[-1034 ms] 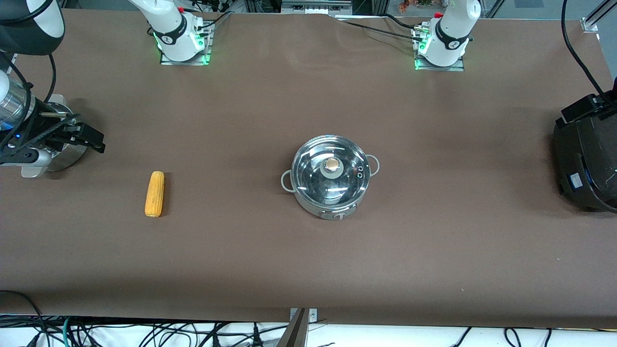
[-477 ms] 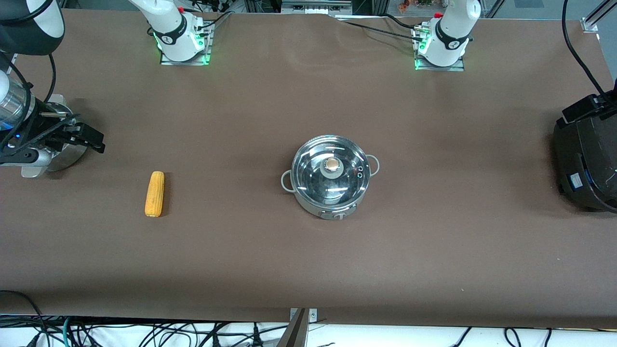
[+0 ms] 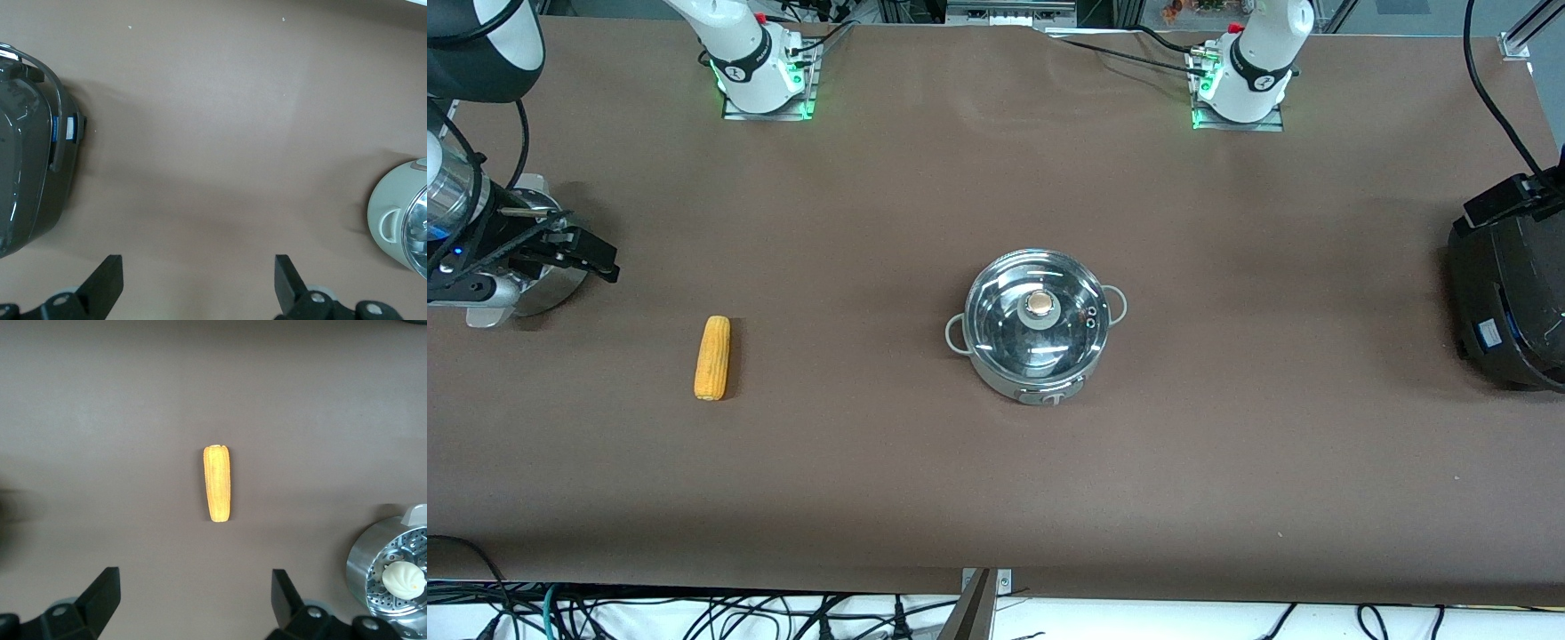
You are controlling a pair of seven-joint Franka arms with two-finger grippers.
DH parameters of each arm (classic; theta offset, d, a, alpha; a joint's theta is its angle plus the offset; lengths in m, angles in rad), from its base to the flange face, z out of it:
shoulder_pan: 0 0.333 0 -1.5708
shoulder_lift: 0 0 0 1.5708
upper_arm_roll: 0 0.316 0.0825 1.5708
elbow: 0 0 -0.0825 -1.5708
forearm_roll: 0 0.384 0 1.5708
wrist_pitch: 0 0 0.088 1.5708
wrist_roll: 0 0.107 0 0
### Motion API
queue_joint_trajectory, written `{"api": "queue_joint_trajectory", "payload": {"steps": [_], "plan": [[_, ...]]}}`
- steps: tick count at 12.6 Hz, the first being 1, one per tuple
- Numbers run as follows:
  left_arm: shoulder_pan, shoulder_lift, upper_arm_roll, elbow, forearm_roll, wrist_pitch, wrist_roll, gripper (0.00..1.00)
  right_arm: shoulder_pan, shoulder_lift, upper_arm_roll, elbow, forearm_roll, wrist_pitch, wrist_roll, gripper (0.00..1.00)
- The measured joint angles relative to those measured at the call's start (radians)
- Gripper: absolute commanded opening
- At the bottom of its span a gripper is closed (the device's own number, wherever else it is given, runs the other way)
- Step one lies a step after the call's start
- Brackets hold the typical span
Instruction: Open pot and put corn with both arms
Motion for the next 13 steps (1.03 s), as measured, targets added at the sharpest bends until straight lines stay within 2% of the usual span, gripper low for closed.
{"api": "queue_joint_trajectory", "payload": {"steps": [5,7,9,13], "plan": [[-0.005,0.0,0.001,0.0,0.0,0.0,0.0,1.0,-0.002,0.0,-0.004,0.002,-0.004,0.0,0.0,1.0],[-0.061,0.0,0.047,0.0,0.0,-0.008,0.0,1.0,-0.002,-0.001,-0.006,0.008,-0.006,-0.002,0.0,1.0],[-0.112,0.001,0.098,-0.001,0.0,-0.019,0.0,1.0,-0.003,0.0,-0.028,0.007,-0.007,-0.022,0.001,1.0],[-0.124,0.022,0.098,-0.006,0.0,-0.024,0.003,1.0,-0.012,0.005,-0.083,0.0,0.035,-0.122,0.002,1.0]]}}
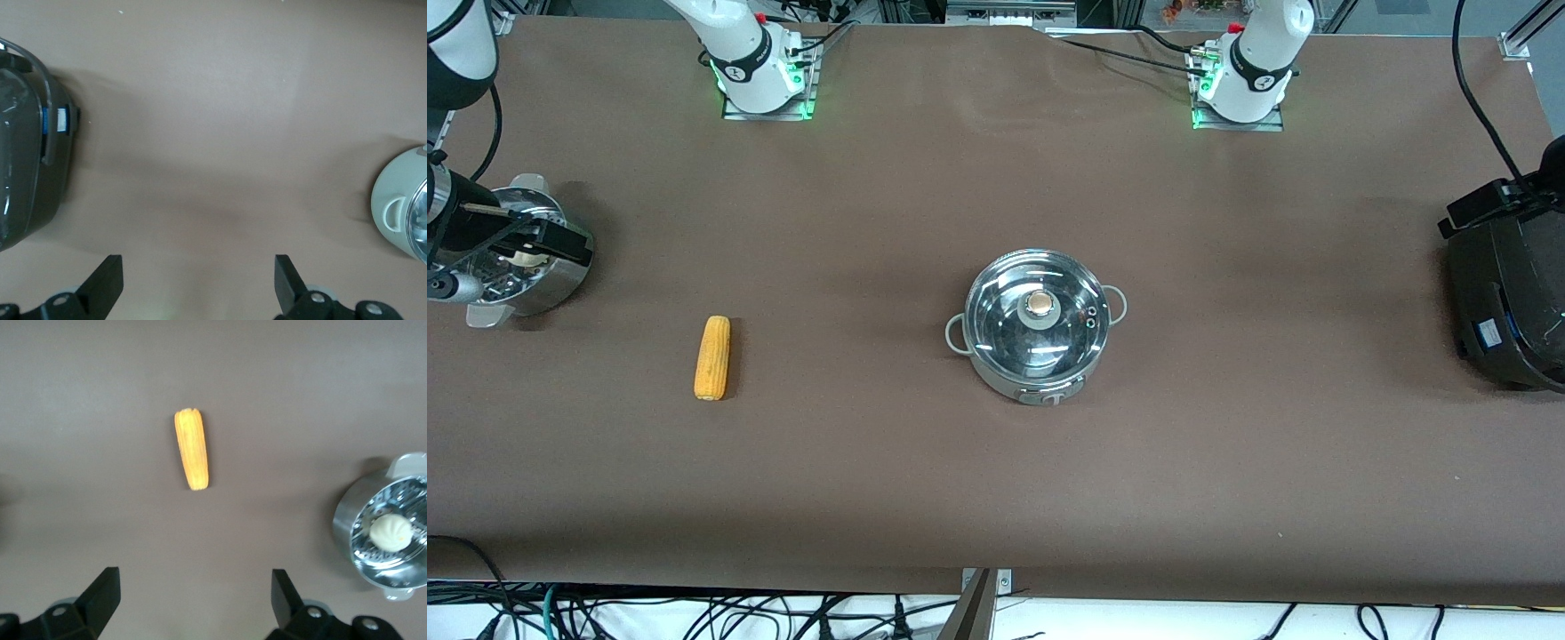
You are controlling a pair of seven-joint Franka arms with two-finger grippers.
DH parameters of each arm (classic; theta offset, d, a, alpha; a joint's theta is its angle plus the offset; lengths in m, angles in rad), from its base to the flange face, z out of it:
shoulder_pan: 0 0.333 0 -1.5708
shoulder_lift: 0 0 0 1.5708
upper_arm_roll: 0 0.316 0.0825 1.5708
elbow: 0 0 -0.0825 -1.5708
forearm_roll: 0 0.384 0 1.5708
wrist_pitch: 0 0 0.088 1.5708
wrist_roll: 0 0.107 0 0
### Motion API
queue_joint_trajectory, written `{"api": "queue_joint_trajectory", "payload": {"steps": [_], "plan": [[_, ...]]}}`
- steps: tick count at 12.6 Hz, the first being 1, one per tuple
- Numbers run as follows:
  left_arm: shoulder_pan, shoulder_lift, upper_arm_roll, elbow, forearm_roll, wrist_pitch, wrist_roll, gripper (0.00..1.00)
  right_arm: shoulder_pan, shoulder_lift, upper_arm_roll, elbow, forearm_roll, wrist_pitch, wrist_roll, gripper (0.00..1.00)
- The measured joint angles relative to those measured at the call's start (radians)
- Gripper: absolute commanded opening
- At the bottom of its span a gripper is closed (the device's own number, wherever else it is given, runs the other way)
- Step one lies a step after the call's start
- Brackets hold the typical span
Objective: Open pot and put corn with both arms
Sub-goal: 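Move the left gripper toward the lid knob while the right gripper reaches the corn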
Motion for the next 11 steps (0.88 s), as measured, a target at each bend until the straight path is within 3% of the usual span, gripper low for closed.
{"api": "queue_joint_trajectory", "payload": {"steps": [6,11], "plan": [[-0.013,0.044,-0.081,-0.038,-0.009,0.038,-0.032,1.0,-0.012,0.035,-0.016,-0.027,0.018,-0.003,0.009,1.0],[-0.063,0.118,-0.228,-0.039,-0.038,0.194,-0.408,1.0,-0.031,0.101,-0.017,-0.06,0.018,0.116,0.009,1.0]]}}
